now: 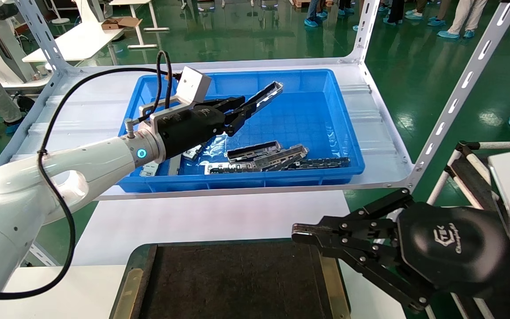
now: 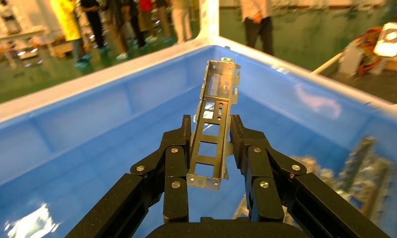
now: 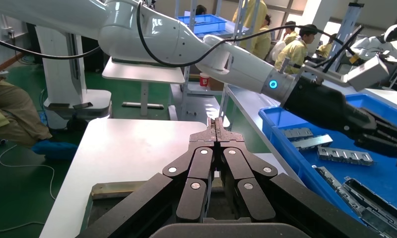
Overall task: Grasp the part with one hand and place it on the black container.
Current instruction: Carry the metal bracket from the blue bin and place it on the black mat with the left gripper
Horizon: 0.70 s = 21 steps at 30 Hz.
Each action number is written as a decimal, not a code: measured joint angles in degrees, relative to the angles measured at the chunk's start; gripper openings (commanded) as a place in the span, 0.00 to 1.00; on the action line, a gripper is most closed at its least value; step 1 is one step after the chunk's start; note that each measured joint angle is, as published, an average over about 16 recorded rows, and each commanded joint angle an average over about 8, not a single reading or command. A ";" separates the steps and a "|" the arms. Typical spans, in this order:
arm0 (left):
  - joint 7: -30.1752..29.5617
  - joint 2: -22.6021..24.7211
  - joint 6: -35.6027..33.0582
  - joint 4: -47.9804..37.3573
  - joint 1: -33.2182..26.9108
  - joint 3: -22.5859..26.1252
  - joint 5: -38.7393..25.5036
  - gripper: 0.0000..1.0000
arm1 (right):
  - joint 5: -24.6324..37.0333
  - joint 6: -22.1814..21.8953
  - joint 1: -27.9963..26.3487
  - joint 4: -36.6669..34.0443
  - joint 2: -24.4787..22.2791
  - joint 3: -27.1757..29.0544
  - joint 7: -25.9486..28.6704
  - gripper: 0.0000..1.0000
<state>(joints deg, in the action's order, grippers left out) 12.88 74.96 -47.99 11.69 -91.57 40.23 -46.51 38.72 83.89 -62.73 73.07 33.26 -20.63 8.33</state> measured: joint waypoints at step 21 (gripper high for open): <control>-1.50 -10.94 -23.29 16.71 9.79 -1.31 4.63 0.00 | -0.01 -0.01 0.00 0.00 -0.01 -0.02 -0.01 0.00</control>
<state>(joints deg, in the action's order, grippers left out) 11.38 64.01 -71.28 28.40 -81.78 38.93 -41.88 38.71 83.88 -62.74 73.07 33.25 -20.65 8.32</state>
